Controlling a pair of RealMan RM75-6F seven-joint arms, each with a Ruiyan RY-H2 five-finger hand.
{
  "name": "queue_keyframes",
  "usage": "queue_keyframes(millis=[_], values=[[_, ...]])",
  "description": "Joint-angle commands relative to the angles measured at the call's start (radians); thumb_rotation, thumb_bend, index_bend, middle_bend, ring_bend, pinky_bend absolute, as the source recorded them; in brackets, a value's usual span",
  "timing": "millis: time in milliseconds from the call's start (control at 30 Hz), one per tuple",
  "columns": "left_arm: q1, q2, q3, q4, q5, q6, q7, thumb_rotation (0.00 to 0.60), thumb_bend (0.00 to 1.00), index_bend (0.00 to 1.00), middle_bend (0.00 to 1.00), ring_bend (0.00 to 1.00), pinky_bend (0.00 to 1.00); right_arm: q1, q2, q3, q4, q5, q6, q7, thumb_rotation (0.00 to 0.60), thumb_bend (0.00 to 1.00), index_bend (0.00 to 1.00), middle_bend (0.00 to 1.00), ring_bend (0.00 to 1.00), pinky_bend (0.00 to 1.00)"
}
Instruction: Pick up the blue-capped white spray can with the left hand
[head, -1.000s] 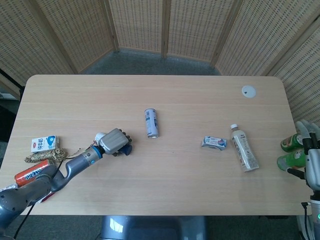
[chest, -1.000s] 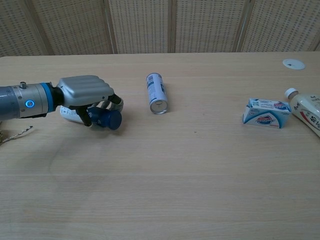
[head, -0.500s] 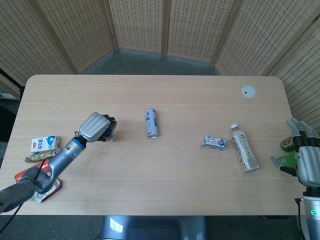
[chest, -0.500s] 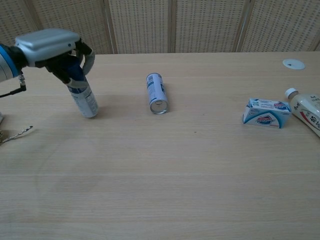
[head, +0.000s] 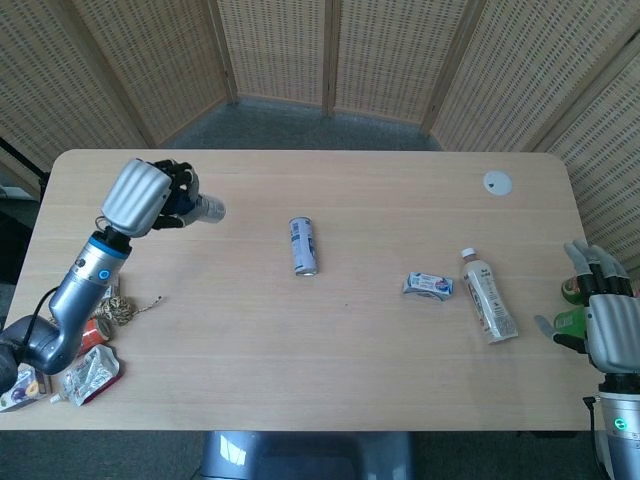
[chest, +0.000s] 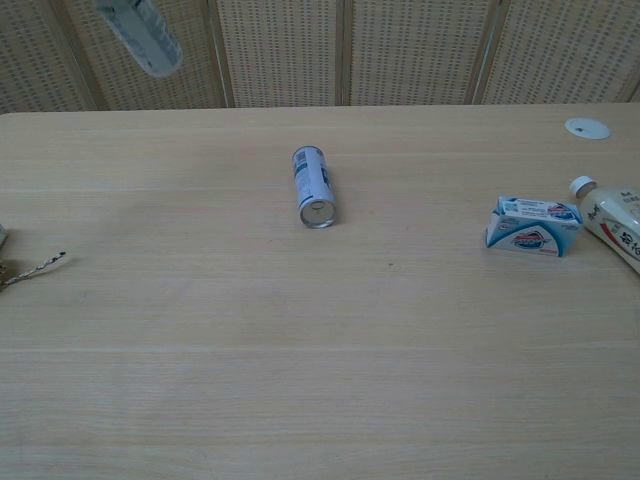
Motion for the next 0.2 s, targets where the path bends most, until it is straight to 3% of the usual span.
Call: queue_keyframes(millis=[33,200], values=[[-0.007,0.051,-0.049,-0.061,-0.038,0.001,0.017,0.600,0.46,0.95,0.94,0.90,0.88,-0.002,-0.002,-0.003,0.004,-0.001,0.000,0.006,0.596,0.18,0.01,0.00,0.00,0.00],[-0.008,0.094,-0.080,-0.115,-0.065,-0.007,0.046,0.600,0.46,0.95,0.94,0.90,0.88,-0.005,-0.006,-0.005,0.015,-0.002,0.002,0.022,0.598,0.18,0.00,0.00,0.00,0.00]])
